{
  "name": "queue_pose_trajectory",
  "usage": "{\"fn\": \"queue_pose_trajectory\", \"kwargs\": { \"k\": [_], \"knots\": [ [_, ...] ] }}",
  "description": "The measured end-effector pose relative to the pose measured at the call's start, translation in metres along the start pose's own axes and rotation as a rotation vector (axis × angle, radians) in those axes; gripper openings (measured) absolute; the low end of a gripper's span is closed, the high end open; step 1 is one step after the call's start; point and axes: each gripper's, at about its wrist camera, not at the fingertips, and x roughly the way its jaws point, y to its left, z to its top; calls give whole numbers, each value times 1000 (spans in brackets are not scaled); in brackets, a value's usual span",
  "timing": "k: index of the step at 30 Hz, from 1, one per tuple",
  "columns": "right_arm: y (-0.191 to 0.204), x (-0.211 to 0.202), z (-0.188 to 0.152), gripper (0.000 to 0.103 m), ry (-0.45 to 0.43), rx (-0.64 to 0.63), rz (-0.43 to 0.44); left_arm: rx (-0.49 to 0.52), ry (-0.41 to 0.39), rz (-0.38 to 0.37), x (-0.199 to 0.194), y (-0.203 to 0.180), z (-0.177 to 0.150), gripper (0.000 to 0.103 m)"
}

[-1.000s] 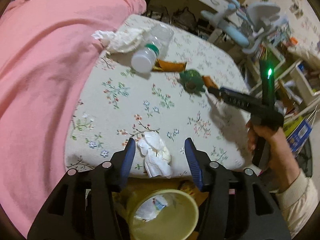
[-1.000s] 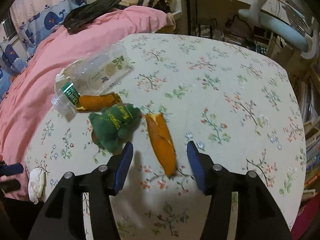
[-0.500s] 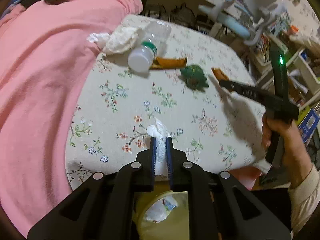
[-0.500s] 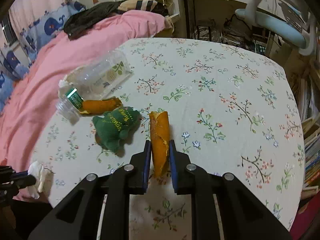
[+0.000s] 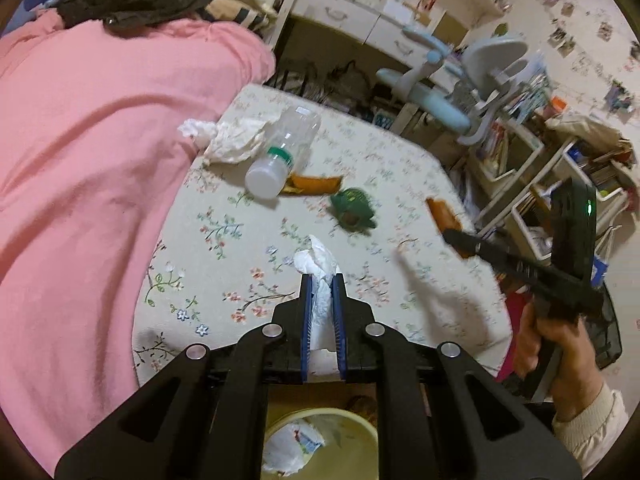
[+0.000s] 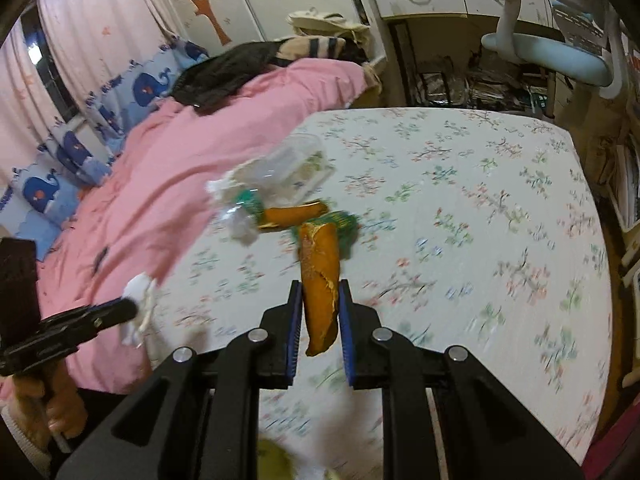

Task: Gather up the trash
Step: 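Carry the orange peel into the yellow basin and open the right tool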

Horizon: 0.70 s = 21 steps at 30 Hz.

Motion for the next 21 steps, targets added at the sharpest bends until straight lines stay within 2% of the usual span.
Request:
{"fn": "queue_pose_trajectory", "kwargs": {
  "k": [5, 9, 18, 21],
  "knots": [
    [29, -26, -32, 18, -33, -27, 45, 30, -64, -52, -26, -10, -7, 10],
    [48, -38, -63, 18, -13, -62, 87, 33, -77, -80, -40, -16, -17, 10],
    [88, -32, -138, 18, 188, -176, 148, 121, -11, -125, -50, -46, -62, 10],
    [95, -25, -154, 23, 257, -206, 150, 137, 11, -119, -51, -51, -73, 10]
  ]
}}
